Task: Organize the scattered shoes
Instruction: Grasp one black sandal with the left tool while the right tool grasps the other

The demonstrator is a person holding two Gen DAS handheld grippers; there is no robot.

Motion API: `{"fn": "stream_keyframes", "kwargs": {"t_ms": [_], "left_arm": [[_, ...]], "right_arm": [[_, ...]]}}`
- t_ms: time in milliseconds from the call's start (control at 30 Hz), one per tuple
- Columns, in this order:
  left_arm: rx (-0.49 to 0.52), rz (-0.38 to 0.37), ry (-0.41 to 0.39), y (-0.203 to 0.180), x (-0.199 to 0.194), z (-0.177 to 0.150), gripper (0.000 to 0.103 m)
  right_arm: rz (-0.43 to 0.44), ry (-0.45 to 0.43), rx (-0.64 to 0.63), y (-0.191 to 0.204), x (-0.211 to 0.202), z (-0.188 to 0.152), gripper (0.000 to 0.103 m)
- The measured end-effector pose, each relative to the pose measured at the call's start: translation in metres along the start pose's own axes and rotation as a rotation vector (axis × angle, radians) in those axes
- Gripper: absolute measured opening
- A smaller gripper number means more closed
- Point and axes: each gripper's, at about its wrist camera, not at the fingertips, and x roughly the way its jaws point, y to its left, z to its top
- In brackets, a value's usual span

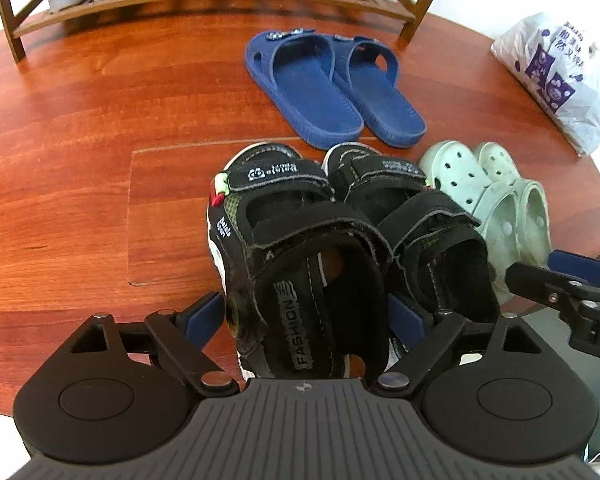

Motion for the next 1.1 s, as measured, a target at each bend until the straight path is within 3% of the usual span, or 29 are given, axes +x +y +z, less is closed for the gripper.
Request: {"fn": "stream_keyframes", "kwargs": {"t_ms": [133, 467, 733, 1100], "left_arm": [[-0.003, 0.003, -0.008, 0.003, 0.007, -0.002, 0.094], [-0.042, 0.011, 0.004, 0.004, 0.021, 0.005, 0.092], [-0.016, 0.036, -0.047, 0.002, 0.013, 0.003, 0.070], [-0.023, 0.066, -0.129, 0.013, -0.016, 0.003, 0.067]], "right_arm": [[0.003, 0.003, 0.000, 0.000, 0.002, -0.002, 0.071], [0.011, 0.008, -0.011, 0.001, 0.004, -0.001, 0.072], [0.019, 0.003, -0.013, 0.004, 0.003, 0.000, 0.073], [0.090, 0.012, -0.045, 0.028, 0.013, 0.004, 0.084]]}}
